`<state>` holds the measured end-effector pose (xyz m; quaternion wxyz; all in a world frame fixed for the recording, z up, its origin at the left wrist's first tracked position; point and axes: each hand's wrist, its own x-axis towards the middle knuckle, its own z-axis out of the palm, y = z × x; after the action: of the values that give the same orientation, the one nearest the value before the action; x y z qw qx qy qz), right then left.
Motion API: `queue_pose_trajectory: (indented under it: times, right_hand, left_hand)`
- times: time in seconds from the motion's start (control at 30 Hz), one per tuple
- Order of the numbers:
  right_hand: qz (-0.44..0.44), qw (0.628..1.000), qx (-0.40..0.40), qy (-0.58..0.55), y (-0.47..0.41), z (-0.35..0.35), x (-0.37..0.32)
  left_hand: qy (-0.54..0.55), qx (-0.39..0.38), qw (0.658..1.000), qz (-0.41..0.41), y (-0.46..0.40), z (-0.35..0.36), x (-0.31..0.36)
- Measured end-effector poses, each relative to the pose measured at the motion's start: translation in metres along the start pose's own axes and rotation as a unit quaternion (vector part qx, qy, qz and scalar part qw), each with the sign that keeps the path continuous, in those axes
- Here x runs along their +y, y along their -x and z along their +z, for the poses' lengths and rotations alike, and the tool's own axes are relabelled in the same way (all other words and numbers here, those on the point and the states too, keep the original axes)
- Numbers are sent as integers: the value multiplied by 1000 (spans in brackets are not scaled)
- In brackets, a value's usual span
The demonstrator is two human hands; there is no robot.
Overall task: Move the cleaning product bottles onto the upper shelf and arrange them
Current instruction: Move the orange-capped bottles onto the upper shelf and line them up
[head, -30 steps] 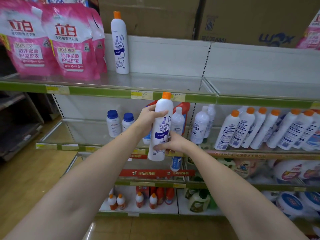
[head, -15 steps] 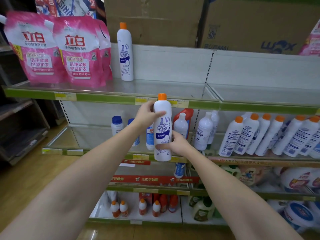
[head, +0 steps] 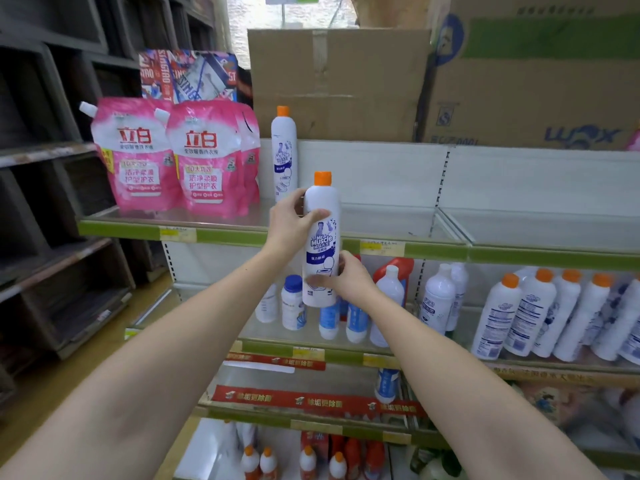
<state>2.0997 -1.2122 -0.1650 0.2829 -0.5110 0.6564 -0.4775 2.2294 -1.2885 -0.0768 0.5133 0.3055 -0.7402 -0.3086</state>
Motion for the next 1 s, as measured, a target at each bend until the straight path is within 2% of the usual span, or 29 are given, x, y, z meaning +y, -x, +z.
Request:
queue_pose_trajectory:
  times: [0.17,0.5,0.73,0.83,1.0]
  right_hand:
    - [-37,997,45,-41,-24,7,-41]
    - [-83,994,67,-15,-83,11,-96]
    - [-88,993,69,26,-135,18,-94]
    - [-76,995,55,29,-159,29,-84]
    - [-67,997,15,41,-198,39,-83]
  left_hand:
    - [6,61,997,36,-28,-32,17]
    - [2,87,996,30,-97,-64,34]
    - [-32,82,996,14,-137,-55,15]
    - [-56,70,996,1,-150,-47,0]
    - [-75,94,992,-26,-173,-41,-22]
